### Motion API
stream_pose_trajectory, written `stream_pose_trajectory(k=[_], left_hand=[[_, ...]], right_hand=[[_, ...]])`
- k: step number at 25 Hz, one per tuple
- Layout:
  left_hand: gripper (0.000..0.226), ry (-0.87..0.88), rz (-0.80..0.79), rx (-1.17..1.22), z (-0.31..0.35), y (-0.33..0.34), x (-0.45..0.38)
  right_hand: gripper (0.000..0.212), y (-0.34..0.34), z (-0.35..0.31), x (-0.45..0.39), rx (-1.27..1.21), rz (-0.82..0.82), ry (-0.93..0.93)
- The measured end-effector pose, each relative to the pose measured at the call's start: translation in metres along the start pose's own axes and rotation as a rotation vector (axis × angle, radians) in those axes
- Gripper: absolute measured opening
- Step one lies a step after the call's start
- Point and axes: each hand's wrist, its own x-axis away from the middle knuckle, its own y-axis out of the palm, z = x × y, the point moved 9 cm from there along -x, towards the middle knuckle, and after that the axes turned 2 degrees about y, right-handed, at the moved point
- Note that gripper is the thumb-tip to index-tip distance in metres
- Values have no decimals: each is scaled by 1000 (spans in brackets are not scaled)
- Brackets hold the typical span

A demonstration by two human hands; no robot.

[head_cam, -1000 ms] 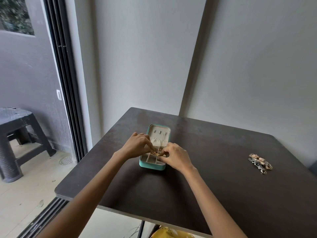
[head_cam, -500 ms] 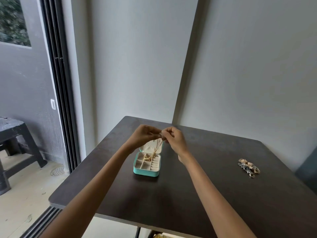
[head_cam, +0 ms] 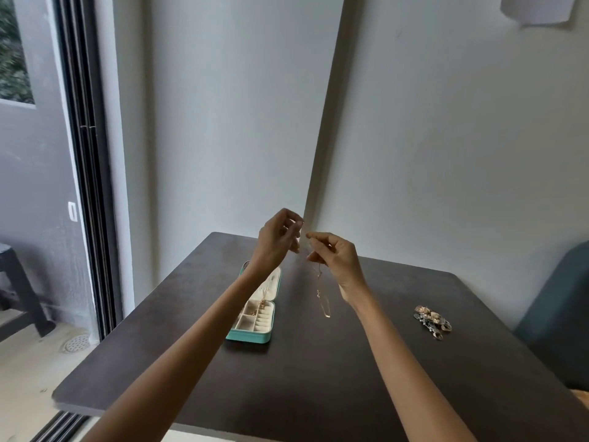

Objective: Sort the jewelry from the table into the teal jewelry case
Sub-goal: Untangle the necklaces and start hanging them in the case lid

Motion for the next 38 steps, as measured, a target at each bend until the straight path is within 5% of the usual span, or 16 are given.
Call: stream_pose_trajectory(k=[5, 9, 14, 19, 24, 31, 35, 38], left_hand=[[7, -116, -170, 313, -1, 38, 8], [8, -115, -186, 166, -8, 44, 10], [4, 59, -161, -330, -10, 44, 6], [5, -36, -86, -184, -29, 43, 9], [17, 71, 53, -293, -25, 36, 11], [9, -145, -103, 201, -57, 62, 38], [23, -255, -276, 160, -77, 89, 51], [9, -249, -268, 223, -78, 93, 51]], right_hand=[[10, -26, 1, 7, -96, 89, 18], [11, -33, 10, 10, -252, 96, 81], [9, -36, 16, 11, -415, 46, 136], [11, -28, 18, 15, -436, -38, 164], [9, -27, 17, 10, -536, -50, 186], [9, -33, 34, 4, -697, 86, 258], [12, -36, 40, -2, -831, 180, 267], [12, -40, 41, -7, -869, 255, 231]])
